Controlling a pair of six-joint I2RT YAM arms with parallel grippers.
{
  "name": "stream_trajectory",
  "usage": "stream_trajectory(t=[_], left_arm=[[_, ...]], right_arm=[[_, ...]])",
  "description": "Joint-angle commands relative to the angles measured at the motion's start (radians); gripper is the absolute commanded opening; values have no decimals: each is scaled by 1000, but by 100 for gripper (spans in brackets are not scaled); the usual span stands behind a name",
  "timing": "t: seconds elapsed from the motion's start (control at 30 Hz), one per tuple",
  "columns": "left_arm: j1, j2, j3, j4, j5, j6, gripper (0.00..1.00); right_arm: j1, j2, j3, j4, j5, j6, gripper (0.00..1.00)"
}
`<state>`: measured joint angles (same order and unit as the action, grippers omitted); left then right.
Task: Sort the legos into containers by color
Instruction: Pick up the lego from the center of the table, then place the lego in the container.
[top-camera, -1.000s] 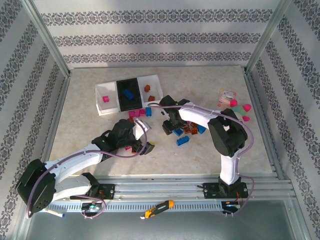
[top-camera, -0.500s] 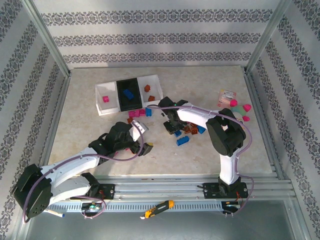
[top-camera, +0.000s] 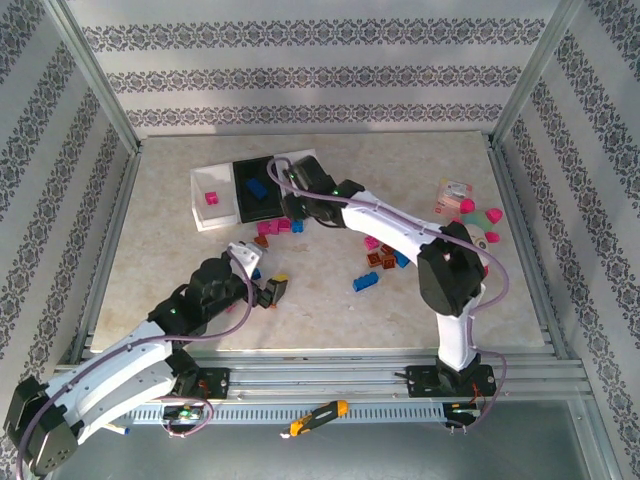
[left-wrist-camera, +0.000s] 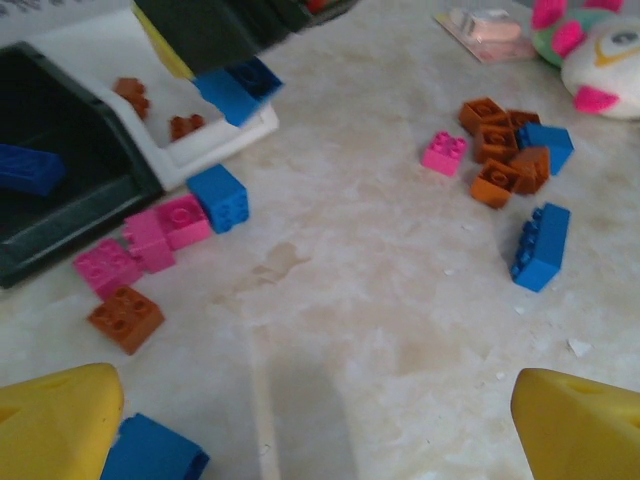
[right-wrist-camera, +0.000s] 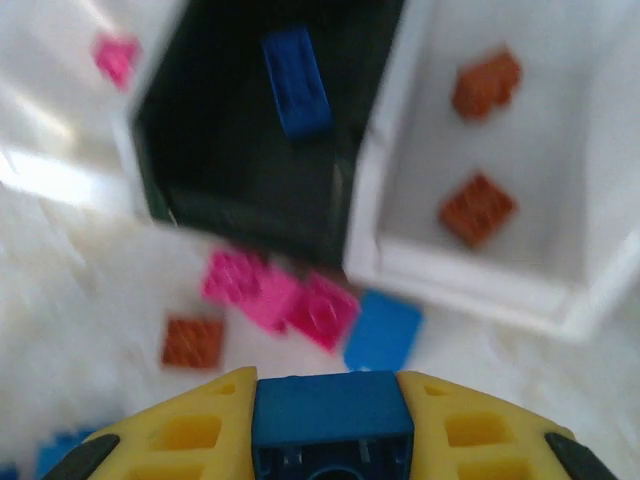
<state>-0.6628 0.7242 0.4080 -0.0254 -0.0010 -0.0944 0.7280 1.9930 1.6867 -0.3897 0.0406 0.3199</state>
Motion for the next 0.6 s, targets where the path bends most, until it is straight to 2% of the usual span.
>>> stream_trajectory(t=[0.0,0.3,0.47,0.57], left_arm=[[19,-53,0,-73,-95,-79,99],[33,-131,-49,-133,-220,-289,99],[37,-121,-42,-152,-253,-344,99],[37,-111,-12,-210,-297,-378,99]], right_arm=[[1,112,128,104,56,75,18],[10,439,542,77,73,92,17],[10,613,801,-16,59,-11,19],[1,676,915,-52,41,-42,27]])
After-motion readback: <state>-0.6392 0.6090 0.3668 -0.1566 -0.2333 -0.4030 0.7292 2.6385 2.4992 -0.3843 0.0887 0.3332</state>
